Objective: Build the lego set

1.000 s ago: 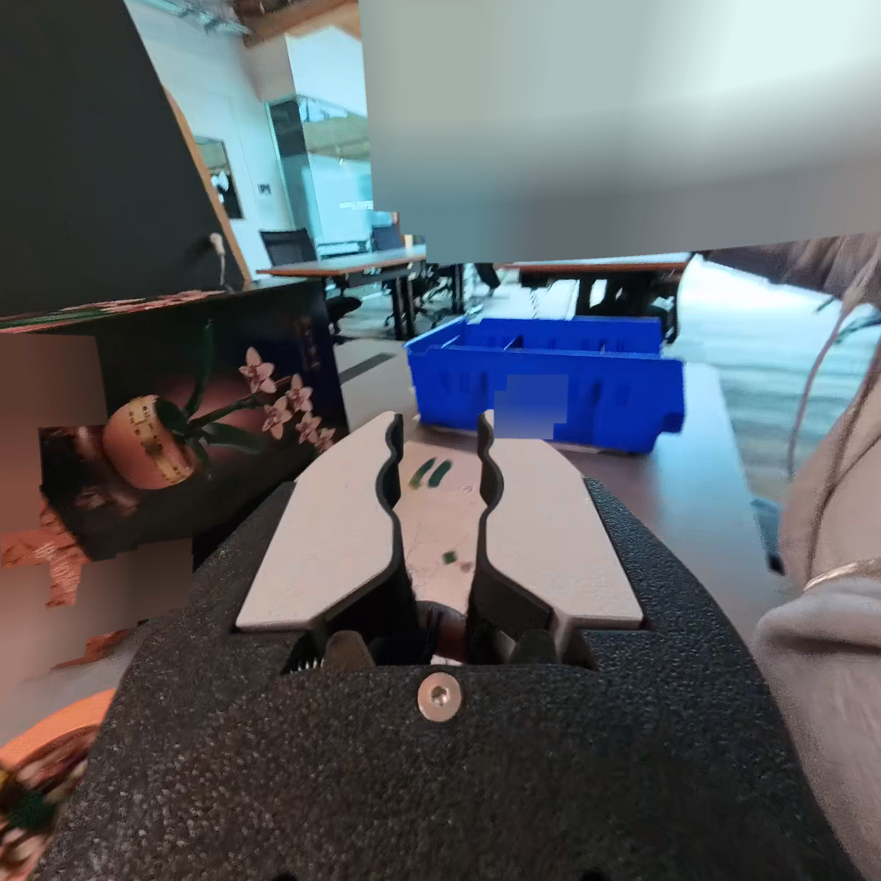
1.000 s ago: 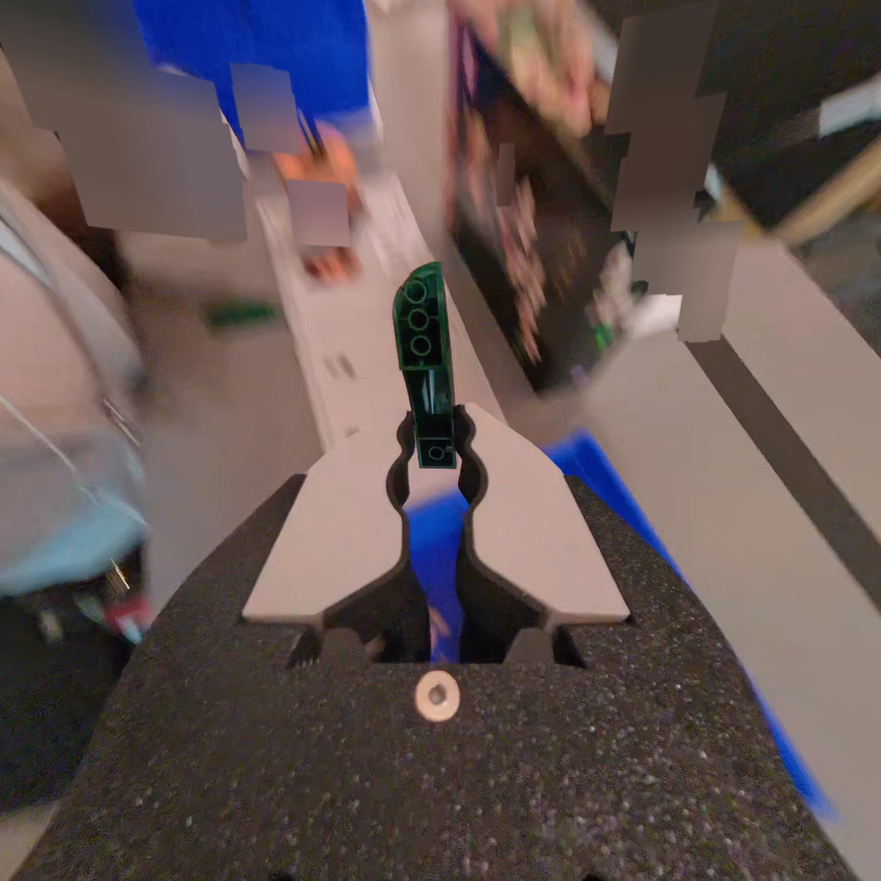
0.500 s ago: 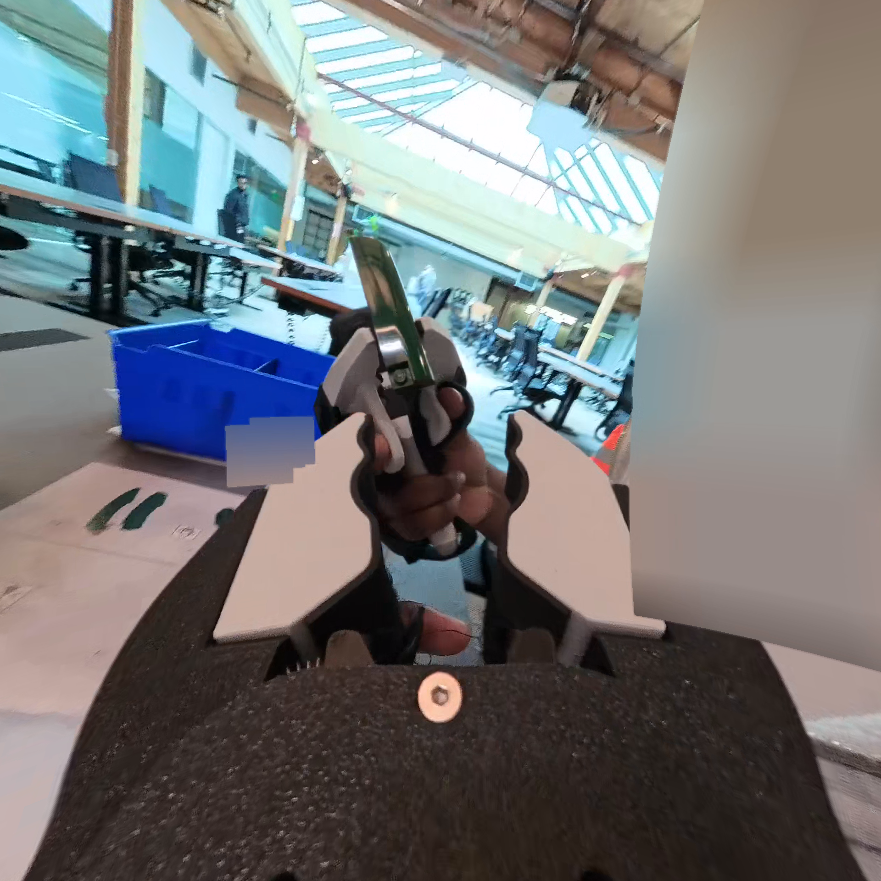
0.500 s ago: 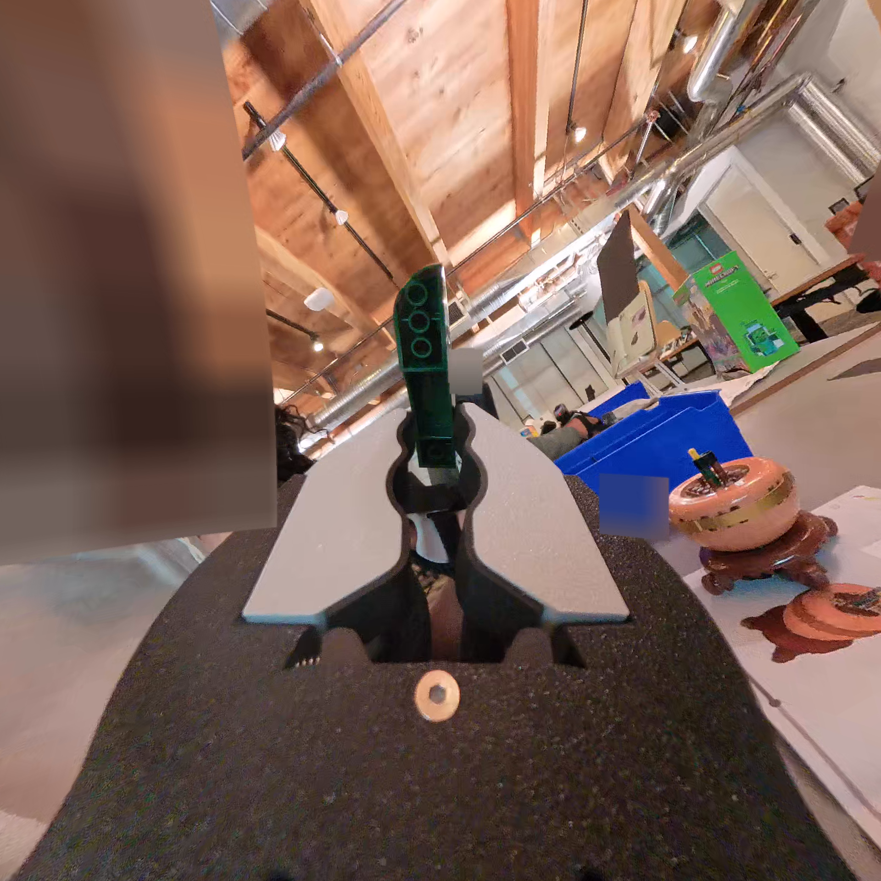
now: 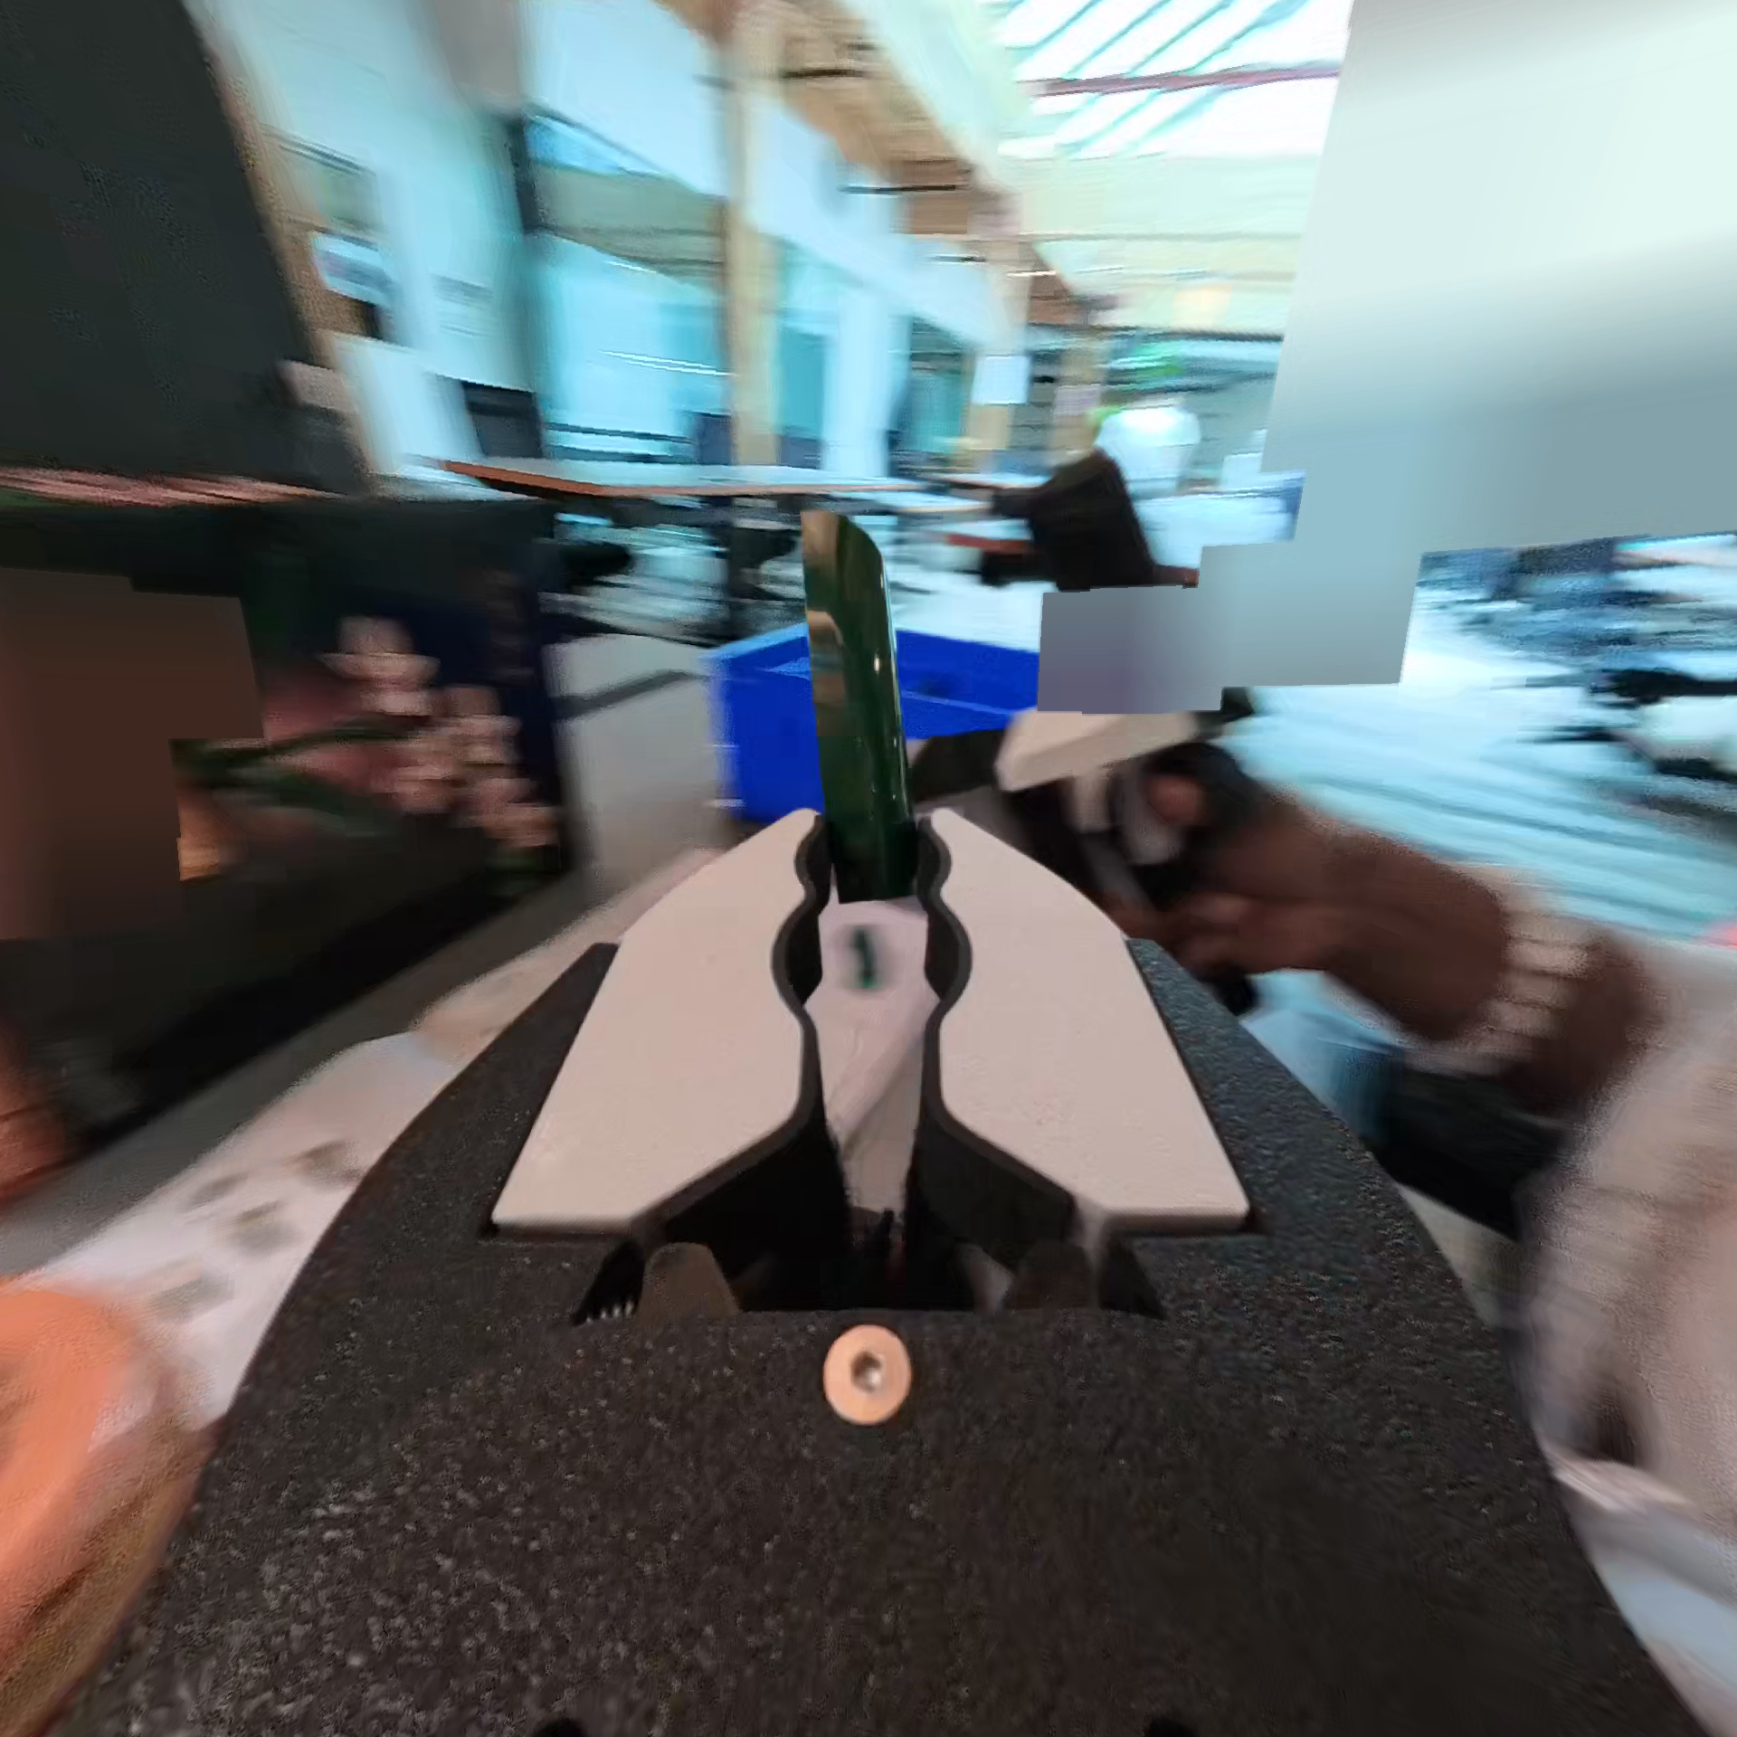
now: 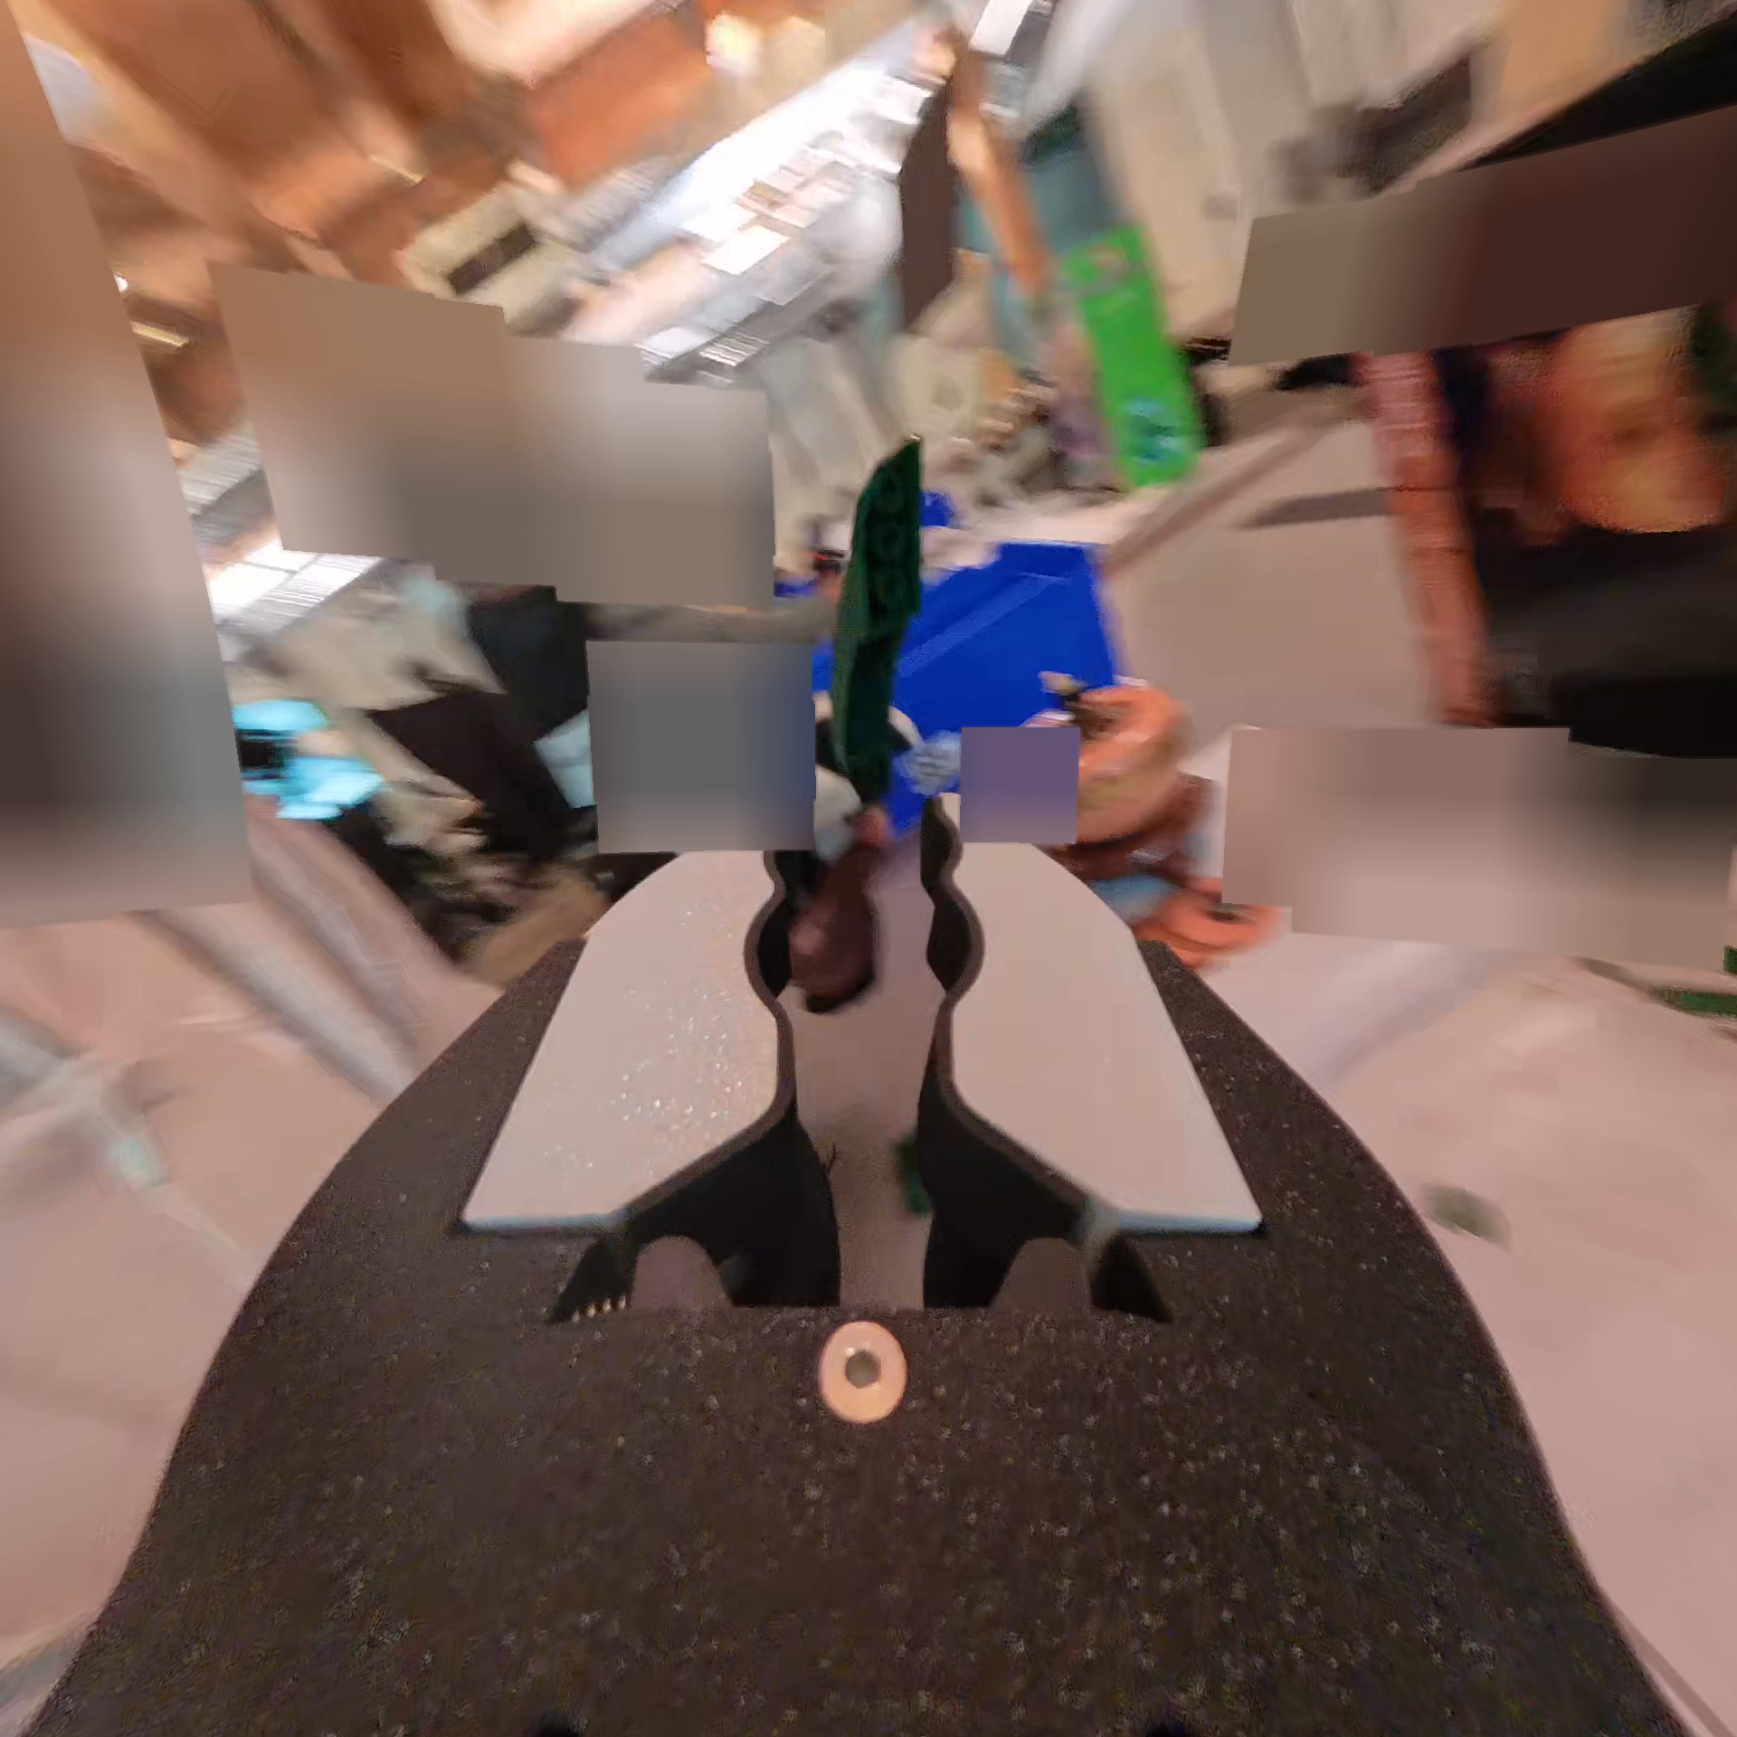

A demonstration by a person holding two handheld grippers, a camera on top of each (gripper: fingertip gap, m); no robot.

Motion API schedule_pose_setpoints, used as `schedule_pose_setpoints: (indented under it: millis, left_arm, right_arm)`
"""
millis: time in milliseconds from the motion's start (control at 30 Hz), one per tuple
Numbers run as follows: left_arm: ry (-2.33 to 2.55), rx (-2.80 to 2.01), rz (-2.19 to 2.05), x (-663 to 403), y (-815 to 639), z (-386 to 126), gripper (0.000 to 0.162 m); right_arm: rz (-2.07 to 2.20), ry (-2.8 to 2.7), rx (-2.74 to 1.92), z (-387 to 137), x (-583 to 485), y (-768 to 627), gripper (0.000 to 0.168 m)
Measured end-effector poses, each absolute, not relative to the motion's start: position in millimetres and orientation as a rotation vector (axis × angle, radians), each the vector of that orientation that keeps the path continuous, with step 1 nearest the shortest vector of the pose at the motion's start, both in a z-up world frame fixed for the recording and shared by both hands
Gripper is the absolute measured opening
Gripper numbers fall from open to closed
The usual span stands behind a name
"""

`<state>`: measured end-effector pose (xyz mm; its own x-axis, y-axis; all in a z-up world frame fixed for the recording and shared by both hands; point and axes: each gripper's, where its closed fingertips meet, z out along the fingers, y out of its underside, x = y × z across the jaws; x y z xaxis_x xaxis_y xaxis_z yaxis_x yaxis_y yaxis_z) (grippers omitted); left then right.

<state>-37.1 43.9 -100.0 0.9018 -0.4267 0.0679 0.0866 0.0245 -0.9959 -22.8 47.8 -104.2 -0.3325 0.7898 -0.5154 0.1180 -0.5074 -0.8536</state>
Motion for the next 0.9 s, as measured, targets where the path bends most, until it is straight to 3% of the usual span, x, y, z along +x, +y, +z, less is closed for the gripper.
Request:
schedule_pose_setpoints:
  millis: [33, 100, 200, 333, 500, 633, 667, 833, 900]
  left_arm:
    - [0.220, -1.502, -0.204, -55, 48, -101, 0.016]
    - [0.142, -1.472, 0.277, -89, 48, -99, 0.016]
    - [0.199, -1.365, 0.839, -105, 45, -91, 0.016]
    - [0.271, -1.300, 1.093, -104, 47, -90, 0.015]
    - [0.333, -1.232, 1.248, -108, 39, -85, 0.015]
    - [0.398, -1.184, 1.315, -99, 41, -89, 0.016]
    - [0.405, -1.174, 1.318, -96, 41, -90, 0.016]
    - [0.485, -1.321, 1.178, -90, 49, -109, 0.019]
    - [0.454, -1.452, 0.998, -99, 47, -123, 0.029]
  right_arm:
    - [1.718, -1.166, -1.521, -111, -25, 61, 0.026]
    - [1.397, -1.093, -1.627, -116, -27, 82, 0.032]
    - [1.254, -1.012, -1.563, -97, -46, 77, 0.044]
    - [1.344, -0.999, -1.481, -80, -79, 53, 0.041]
    - [1.552, -0.899, -1.504, -72, -87, 50, 0.026]
    - [1.557, -0.924, -1.546, -80, -90, 49, 0.030]
    - [1.546, -0.910, -1.546, -81, -89, 50, 0.024]
    - [1.413, -1.035, -1.564, -88, -71, 65, 0.019]
    - [1.271, -1.189, -1.670, -103, -51, 72, 0.019]
